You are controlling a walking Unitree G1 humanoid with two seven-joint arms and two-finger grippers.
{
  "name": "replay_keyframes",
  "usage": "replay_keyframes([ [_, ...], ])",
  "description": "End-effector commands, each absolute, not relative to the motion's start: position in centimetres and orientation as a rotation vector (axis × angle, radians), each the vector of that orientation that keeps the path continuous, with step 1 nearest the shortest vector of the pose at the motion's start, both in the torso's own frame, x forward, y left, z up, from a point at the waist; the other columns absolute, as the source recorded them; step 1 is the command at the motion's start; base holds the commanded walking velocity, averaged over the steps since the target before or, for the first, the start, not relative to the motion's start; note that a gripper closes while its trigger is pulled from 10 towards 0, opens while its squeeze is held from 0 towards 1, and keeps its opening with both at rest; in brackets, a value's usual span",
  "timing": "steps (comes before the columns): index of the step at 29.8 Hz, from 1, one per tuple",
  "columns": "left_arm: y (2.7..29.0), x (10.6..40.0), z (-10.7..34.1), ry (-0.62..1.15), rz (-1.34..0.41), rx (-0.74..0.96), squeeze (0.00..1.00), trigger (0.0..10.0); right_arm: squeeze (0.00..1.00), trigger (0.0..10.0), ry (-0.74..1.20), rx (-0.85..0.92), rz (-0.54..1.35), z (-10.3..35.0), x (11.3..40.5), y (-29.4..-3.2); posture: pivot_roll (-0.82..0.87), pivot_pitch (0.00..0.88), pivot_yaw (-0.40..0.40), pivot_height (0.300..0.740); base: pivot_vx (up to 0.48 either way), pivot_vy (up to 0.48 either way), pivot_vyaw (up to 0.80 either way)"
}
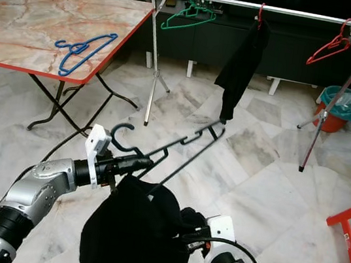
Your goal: Hang hanger
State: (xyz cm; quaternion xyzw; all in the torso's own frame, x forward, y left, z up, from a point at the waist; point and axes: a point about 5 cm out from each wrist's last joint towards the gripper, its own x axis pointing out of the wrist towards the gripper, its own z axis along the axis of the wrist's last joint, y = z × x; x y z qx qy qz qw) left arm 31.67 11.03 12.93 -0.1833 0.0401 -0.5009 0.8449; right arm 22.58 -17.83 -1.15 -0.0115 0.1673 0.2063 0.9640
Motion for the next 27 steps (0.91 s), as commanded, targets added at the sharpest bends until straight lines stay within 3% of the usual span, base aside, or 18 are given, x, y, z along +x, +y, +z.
replay_keyframes([
  [1, 11.1, 32.2, 14.8, 0.026, -1.046, -0.484, 0.00, 10.0, 0.00, 10.0, 0.323, -0.013, 0.421, -1.1, 22.8, -17.7, -0.02, 0.022, 0.060, 0.740, 0.000, 0.000, 0.00],
  [7, 10.2, 33.0, 16.9, -0.075, -0.976, -0.726, 0.00, 10.0, 0.00, 10.0, 0.304, 0.017, 0.438, -1.1, 22.9, -17.2, -0.02, 0.022, 0.059, 0.740, 0.000, 0.000, 0.00],
  [13, 8.8, 33.0, 18.3, -0.089, -1.011, -0.772, 0.00, 10.0, 0.00, 10.0, 0.298, 0.029, 0.452, -1.1, 23.0, -16.9, -0.03, 0.020, 0.059, 0.740, 0.000, 0.000, 0.00],
  [16, 7.6, 32.2, 18.1, -0.083, -1.083, -0.647, 0.00, 10.0, 0.00, 10.0, 0.293, 0.039, 0.460, -1.1, 23.1, -16.6, -0.03, 0.016, 0.061, 0.740, 0.000, 0.000, 0.00],
  [19, 7.1, 32.0, 18.3, -0.094, -1.075, -0.674, 0.00, 10.0, 0.00, 10.0, 0.276, 0.063, 0.471, -0.9, 23.2, -16.5, -0.03, 0.015, 0.064, 0.740, 0.000, 0.000, 0.00],
  [21, 6.1, 31.5, 18.1, -0.122, -1.098, -0.462, 0.00, 10.0, 0.00, 10.0, 0.259, 0.063, 0.484, -0.6, 23.3, -16.3, -0.03, 0.014, 0.064, 0.740, 0.000, 0.000, 0.00],
  [23, 5.6, 31.6, 17.7, -0.113, -1.074, -0.387, 0.00, 10.0, 0.00, 10.0, 0.246, 0.071, 0.501, -0.3, 23.4, -16.1, -0.03, 0.010, 0.063, 0.740, 0.000, 0.000, 0.00],
  [27, 4.8, 32.4, 18.1, -0.116, -0.965, -0.424, 0.00, 10.0, 0.00, 10.0, 0.218, 0.085, 0.533, 0.3, 23.6, -15.7, -0.03, 0.000, 0.062, 0.740, 0.000, 0.000, 0.00],
])
